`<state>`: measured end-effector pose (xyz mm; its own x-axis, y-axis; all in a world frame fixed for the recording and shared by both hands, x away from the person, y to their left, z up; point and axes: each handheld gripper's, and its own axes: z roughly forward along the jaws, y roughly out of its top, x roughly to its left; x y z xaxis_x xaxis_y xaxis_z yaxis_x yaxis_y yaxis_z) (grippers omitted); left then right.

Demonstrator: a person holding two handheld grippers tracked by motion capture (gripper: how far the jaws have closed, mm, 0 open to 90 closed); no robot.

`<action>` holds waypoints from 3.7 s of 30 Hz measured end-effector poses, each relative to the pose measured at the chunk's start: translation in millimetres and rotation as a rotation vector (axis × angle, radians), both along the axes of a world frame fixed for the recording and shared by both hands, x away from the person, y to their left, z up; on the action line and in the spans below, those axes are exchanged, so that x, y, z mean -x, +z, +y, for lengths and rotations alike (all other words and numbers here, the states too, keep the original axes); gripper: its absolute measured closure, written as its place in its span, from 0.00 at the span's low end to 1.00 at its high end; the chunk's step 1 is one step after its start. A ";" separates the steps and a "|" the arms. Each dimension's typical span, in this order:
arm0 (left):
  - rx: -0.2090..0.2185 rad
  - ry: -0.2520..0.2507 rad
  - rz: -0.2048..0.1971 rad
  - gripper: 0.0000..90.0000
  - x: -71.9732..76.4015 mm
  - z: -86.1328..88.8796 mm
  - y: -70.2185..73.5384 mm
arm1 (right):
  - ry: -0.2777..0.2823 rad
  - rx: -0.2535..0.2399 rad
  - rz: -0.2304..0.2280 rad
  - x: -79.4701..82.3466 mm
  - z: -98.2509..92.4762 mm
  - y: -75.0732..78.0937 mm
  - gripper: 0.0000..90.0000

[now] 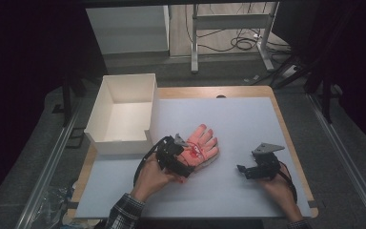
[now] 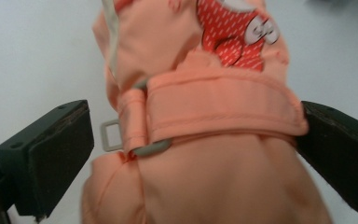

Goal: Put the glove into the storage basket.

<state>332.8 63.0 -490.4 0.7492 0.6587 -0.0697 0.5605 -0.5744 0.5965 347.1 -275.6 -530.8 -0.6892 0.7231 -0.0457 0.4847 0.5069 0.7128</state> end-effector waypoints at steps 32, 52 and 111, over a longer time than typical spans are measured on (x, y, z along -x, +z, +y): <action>-0.049 0.022 -0.004 0.41 15.1 -5.9 -32.8 | 0.000 0.000 -0.002 0.2 0.0 -0.2 0.15; -0.015 0.007 0.011 0.48 0.0 -4.7 -18.1 | -0.001 0.000 -0.001 0.3 0.0 -0.2 0.15; 0.003 0.205 -0.074 0.47 -88.2 32.9 119.5 | 0.002 0.000 -0.004 0.2 0.1 -0.6 0.15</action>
